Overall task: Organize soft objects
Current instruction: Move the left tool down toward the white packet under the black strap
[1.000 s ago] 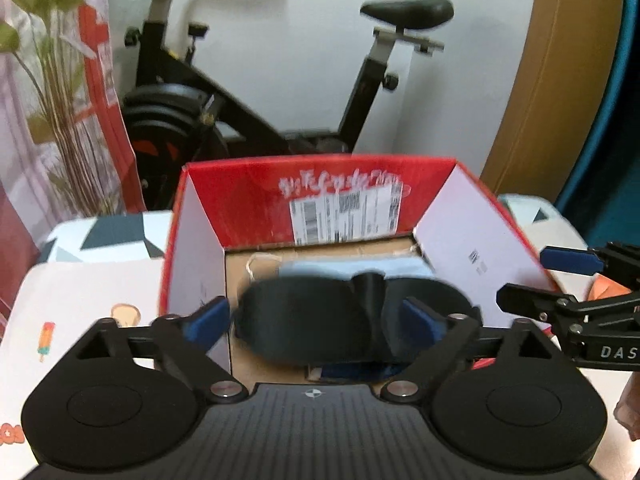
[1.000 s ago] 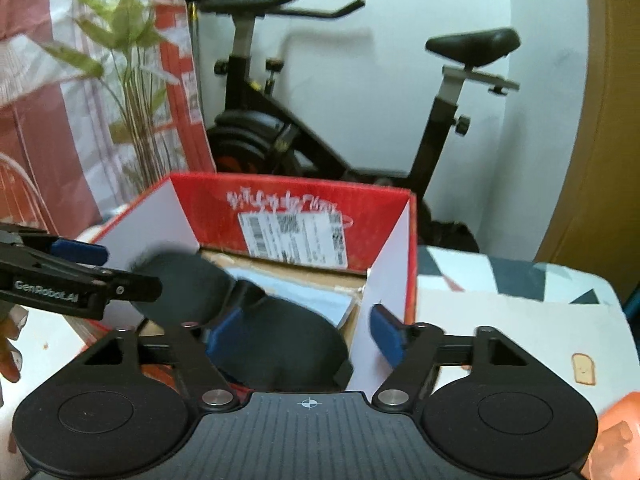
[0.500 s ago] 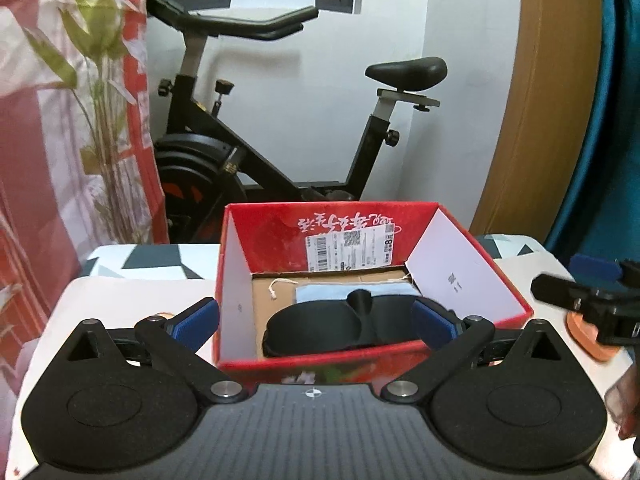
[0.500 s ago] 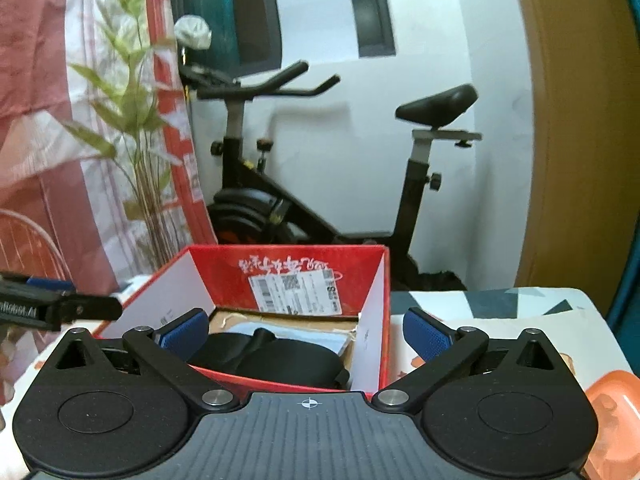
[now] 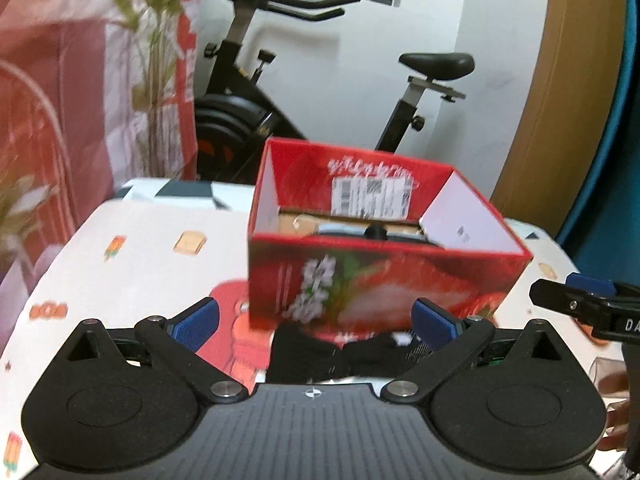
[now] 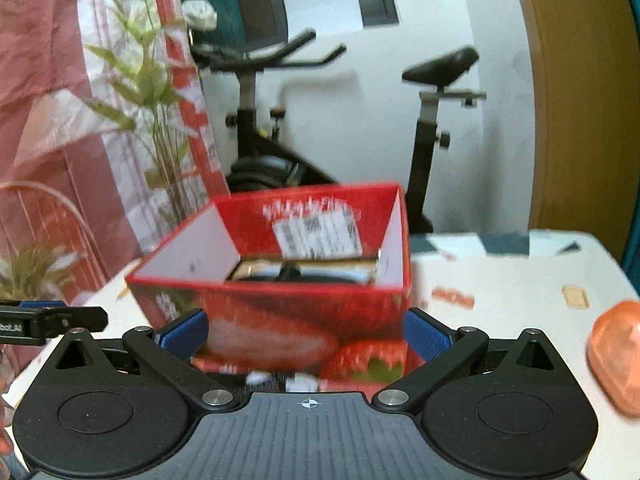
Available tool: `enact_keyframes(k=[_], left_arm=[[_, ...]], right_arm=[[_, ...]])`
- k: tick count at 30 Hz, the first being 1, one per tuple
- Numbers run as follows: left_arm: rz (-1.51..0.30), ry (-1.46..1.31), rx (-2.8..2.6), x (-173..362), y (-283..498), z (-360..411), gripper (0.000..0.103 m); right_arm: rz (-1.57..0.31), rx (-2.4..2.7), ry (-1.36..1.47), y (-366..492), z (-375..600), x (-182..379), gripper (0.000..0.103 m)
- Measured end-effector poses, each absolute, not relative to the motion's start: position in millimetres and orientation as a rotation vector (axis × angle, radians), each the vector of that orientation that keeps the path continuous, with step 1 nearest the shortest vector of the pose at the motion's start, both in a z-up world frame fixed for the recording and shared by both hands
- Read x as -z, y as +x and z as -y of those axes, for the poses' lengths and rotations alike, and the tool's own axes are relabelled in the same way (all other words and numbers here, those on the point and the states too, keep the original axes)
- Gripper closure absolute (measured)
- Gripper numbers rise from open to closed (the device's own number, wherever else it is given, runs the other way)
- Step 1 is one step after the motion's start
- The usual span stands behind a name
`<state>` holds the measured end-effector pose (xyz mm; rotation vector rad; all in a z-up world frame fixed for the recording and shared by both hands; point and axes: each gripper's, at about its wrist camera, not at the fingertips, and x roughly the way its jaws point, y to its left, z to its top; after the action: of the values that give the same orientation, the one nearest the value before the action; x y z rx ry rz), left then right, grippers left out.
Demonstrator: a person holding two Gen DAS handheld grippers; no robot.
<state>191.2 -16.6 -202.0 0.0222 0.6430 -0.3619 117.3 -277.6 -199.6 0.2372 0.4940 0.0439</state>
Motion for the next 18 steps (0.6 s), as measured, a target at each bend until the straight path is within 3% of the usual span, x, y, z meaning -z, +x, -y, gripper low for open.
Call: enact_keyframes(k=[10, 18], left_arm=[[-0.74, 0.007, 0.335, 228.7, 179.1, 4.0, 0.001], [-0.78, -0.07, 0.345, 240.3, 173.5, -0.7, 0.01]], right_arm=[[-0.561, -0.093, 0.282, 108.5, 269.7, 221.6, 0.0], [-0.652, -0.099, 0.289, 105.3, 262.7, 240.0, 0.0]])
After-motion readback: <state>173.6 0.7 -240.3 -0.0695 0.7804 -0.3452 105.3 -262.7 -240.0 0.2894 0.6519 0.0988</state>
